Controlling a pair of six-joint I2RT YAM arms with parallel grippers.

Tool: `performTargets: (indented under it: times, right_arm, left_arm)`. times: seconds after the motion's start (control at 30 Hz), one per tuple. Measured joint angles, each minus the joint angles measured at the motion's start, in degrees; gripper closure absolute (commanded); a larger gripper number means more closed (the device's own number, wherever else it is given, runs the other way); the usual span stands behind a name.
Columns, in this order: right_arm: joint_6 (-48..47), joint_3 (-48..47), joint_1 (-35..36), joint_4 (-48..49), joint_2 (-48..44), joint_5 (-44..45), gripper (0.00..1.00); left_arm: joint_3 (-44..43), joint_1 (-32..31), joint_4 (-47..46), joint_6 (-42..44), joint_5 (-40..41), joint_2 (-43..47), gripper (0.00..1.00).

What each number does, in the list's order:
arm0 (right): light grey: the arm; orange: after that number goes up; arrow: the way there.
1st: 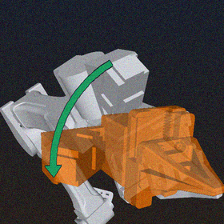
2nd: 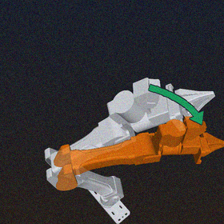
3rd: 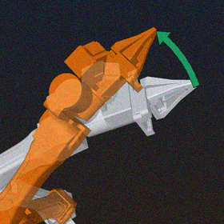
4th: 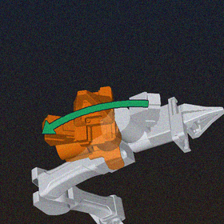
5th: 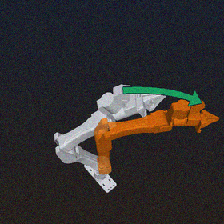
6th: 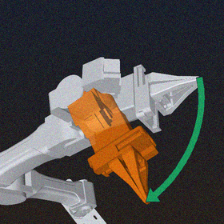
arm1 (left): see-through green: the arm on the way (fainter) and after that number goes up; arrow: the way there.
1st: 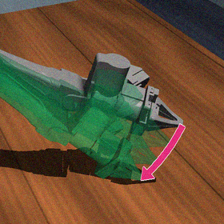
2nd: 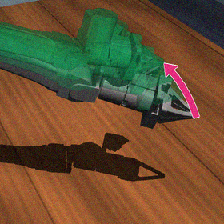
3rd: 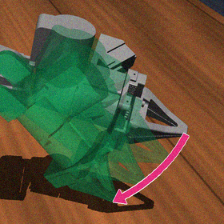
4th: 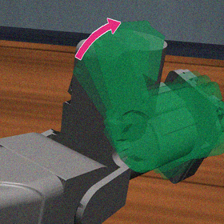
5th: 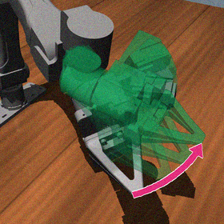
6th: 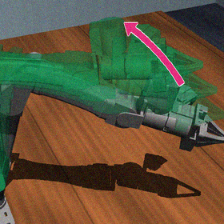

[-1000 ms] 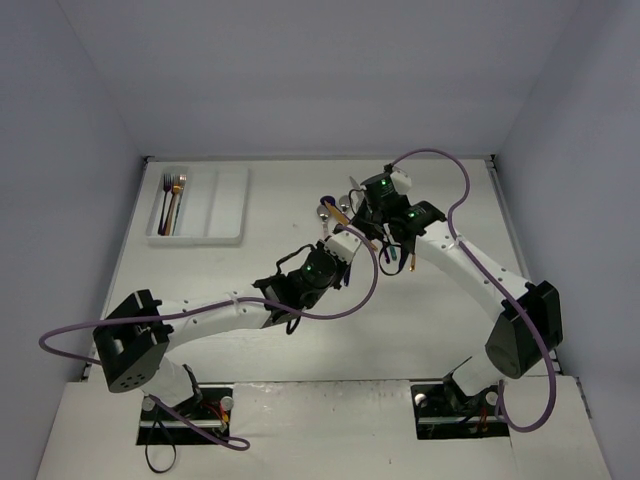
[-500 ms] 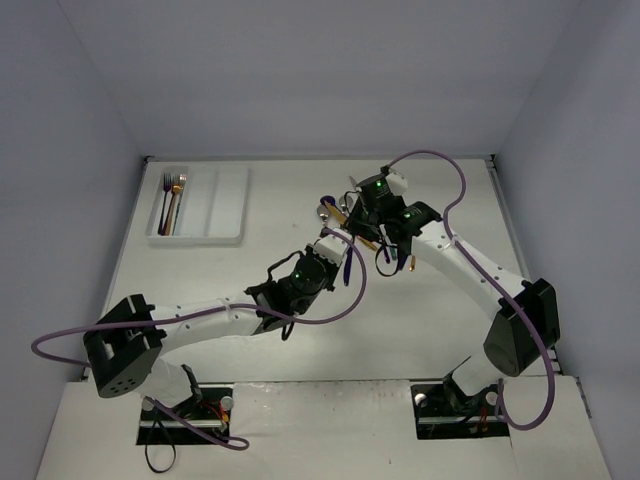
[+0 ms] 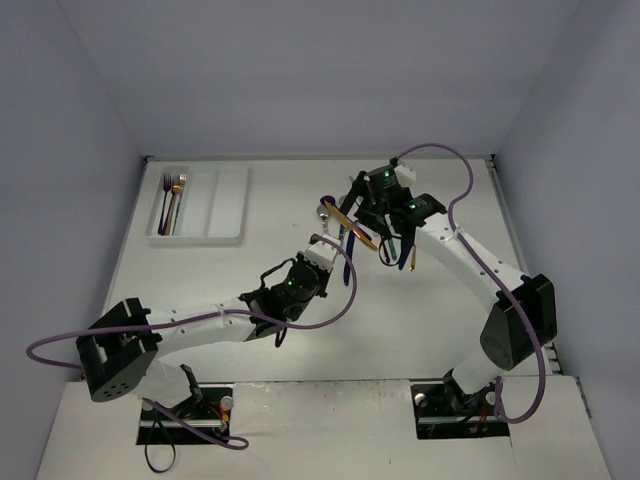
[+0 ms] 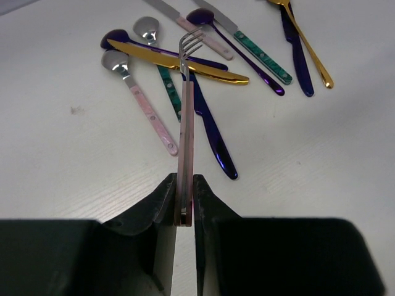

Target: Sort the eating utensils into containers

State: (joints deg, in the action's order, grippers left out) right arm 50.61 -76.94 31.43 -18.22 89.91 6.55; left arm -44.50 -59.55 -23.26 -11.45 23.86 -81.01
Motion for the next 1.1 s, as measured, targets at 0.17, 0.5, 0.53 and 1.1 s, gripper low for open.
performTargets:
  times: [0.17, 0.5, 0.53, 1.1]
  right_arm:
    - [-2.56, -0.16, -8.19, 0.27, -0.92, -0.65, 0.17]
    - [-9.45, 5.29, -20.3, 0.14, -9.84, -2.96, 0.17]
    - [-10.14, 5.83, -20.47, 0.13, -10.26, -3.06, 0.17]
    - [-18.09, 12.15, -21.46, -0.01, -10.87, -6.26, 0.18]
  left_arm:
    - [4.0, 3.36, 0.34, -3.09, -0.56, 3.88, 1.0]
    - [6.93, 21.83, 4.72, -12.82, -9.92, 20.86, 1.0]
    - [7.03, 24.78, 5.25, -13.96, -11.36, 22.58, 1.0]
    - [7.77, 69.46, 7.05, -33.81, -37.54, 21.0, 1.0]
